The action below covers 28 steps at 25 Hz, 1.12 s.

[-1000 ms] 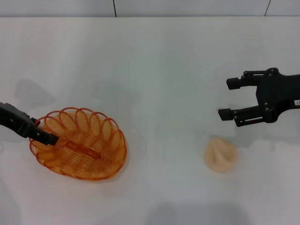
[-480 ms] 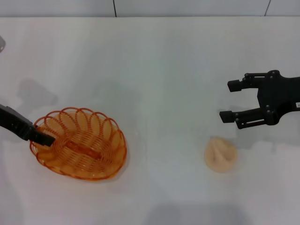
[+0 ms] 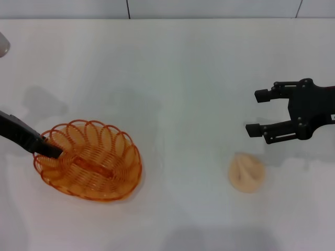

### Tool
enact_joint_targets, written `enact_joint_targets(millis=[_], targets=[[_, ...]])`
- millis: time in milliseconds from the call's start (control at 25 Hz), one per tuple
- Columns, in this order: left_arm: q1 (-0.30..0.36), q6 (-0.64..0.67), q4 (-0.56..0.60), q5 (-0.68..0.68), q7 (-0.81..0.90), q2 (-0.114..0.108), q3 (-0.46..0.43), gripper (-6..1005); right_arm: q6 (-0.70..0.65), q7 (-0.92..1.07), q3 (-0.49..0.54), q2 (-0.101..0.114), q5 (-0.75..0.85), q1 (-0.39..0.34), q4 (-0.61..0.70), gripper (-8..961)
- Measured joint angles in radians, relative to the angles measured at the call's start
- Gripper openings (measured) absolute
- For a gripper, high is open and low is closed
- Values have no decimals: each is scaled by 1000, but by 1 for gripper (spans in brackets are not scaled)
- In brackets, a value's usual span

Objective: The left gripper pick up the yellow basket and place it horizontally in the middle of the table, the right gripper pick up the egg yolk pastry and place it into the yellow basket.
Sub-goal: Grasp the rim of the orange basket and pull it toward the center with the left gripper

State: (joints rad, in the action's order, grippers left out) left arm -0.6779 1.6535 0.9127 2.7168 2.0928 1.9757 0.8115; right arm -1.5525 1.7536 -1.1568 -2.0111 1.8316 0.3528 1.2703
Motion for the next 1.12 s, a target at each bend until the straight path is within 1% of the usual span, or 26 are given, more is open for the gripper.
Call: enact_joint_targets(millis=[200, 640, 920, 1120], targets=[[2, -11, -1, 2, 5, 0, 0, 354, 0, -1, 0, 0, 0, 1, 0, 846], [-1, -28, -12, 13, 15, 0, -2, 286, 0, 2, 0, 0, 0, 5, 0, 846], [-7, -29, -11, 13, 21, -5, -1, 188, -1, 2, 0, 1, 0, 7, 1, 845], [-13, -32, -5, 11, 31, -3, -6, 118, 3, -2, 0, 2, 0, 9, 0, 845]])
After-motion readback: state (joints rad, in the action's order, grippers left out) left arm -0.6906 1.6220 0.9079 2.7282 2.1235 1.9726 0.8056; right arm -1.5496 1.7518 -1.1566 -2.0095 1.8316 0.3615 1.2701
